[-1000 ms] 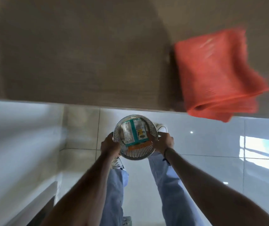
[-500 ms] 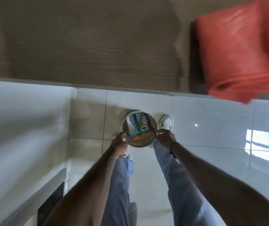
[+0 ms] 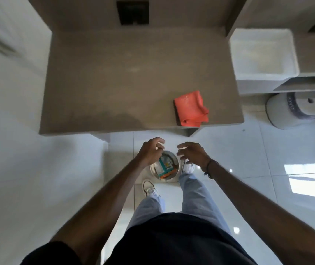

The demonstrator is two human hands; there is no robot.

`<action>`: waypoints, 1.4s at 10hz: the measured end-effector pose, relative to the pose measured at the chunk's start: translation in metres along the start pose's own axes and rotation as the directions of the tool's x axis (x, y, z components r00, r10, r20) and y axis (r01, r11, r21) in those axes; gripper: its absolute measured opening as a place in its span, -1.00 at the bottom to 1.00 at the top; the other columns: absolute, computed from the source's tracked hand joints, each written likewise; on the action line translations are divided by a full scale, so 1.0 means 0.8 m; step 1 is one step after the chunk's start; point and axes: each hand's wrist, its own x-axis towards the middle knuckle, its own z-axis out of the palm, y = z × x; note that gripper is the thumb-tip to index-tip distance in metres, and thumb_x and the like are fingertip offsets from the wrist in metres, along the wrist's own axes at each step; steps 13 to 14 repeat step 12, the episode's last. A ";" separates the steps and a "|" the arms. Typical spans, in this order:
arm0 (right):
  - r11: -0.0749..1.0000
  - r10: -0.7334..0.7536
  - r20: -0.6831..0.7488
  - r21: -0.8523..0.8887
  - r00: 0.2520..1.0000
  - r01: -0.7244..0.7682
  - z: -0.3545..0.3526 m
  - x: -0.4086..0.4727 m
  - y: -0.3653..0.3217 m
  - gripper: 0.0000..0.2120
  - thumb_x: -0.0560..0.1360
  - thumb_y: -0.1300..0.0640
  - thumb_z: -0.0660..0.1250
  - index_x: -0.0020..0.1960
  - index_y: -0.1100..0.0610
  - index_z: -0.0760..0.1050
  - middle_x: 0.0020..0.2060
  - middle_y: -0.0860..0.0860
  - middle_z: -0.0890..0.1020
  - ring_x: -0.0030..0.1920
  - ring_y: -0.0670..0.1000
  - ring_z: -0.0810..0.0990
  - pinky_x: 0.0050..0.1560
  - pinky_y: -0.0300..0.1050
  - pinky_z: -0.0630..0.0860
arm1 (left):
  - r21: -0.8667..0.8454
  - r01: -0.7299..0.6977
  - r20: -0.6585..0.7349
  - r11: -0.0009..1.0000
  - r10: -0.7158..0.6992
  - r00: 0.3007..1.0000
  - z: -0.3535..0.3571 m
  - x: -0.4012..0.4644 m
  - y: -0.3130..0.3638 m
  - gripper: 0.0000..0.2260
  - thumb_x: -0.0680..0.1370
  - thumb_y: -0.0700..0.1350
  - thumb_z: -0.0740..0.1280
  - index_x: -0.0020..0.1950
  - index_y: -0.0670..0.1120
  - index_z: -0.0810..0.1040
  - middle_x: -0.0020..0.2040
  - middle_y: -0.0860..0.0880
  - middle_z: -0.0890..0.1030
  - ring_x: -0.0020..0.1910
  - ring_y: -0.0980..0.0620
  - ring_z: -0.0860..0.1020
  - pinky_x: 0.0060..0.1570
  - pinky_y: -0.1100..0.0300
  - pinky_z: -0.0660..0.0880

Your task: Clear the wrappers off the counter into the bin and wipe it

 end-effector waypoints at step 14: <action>0.985 -0.151 -0.495 -0.149 0.856 0.088 -0.496 0.239 -0.224 -0.50 0.36 0.18 0.53 0.27 0.08 0.51 0.08 0.08 0.68 0.02 0.11 0.65 0.06 -0.08 0.62 | 0.033 -0.136 0.011 0.990 0.136 0.991 0.078 0.419 0.489 -0.65 0.53 -0.41 0.33 0.29 -0.17 0.50 0.22 -0.14 0.64 0.05 0.01 0.57 0.03 0.17 0.55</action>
